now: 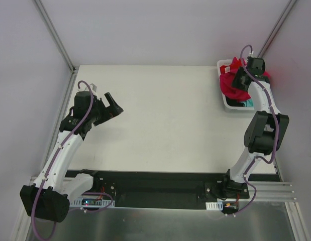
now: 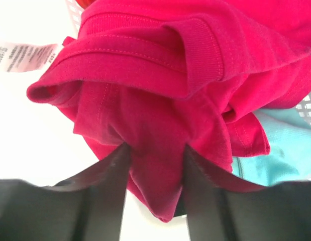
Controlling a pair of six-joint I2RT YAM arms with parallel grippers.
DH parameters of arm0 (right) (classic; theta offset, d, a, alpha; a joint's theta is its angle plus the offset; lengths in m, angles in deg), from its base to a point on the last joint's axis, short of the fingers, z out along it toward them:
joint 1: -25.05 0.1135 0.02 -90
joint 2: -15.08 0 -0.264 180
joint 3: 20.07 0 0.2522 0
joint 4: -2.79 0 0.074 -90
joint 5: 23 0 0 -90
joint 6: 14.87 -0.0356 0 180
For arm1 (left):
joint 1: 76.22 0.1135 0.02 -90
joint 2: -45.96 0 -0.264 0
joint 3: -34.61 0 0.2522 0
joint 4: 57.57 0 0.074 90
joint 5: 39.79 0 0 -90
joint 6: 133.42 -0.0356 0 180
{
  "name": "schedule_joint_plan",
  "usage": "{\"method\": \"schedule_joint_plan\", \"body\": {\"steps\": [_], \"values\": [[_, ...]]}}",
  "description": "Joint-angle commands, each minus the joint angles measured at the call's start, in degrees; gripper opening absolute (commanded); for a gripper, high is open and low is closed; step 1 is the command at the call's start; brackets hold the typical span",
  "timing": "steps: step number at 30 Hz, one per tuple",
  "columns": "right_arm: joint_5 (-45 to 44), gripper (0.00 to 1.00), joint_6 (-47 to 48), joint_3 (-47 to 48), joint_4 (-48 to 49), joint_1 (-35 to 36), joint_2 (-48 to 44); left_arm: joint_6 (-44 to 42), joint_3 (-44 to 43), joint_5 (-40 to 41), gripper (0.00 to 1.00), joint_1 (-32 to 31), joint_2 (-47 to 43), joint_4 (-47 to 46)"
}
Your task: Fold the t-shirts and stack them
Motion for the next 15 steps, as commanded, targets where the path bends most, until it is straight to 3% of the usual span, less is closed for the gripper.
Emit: {"method": "schedule_joint_plan", "body": {"steps": [1, 4, 7, 10, 12, 13, 15], "values": [[-0.9, 0.38, 1.8, 2.0, -0.1, -0.1, -1.0, 1.2, -1.6, 0.6, 0.99, 0.6, -0.5, 0.1], [-0.2, 0.26, 1.8, 1.5, 0.3, -0.1, -2.0, 0.5, -3.0, -0.1, 0.99, 0.6, -0.1, 0.3], [-0.2, 0.20, 1.5, -0.6, 2.3, -0.1, -3.9, 0.1, -4.3, 0.3, 0.99, 0.6, -0.5, 0.8], [-0.2, 0.20, 1.7, -1.1, 2.6, -0.1, -4.4, 0.5, -4.5, 0.6, 0.99, 0.6, -1.6, 0.8], [0.1, 0.32, 1.4, -0.7, 1.0, -0.1, -4.7, 0.4, -4.0, 0.3, 0.99, 0.6, -2.1, 0.8], [0.3, 0.48, 1.3, -0.4, 0.3, -0.1, -5.0, 0.4, -3.9, 0.1, 0.99, 0.6, -2.4, 0.9], [-0.3, 0.67, 1.0, -0.4, -1.1, -0.1, -7.2, 0.5, -3.1, -0.1, 0.99, 0.6, -3.0, 0.9]]}}
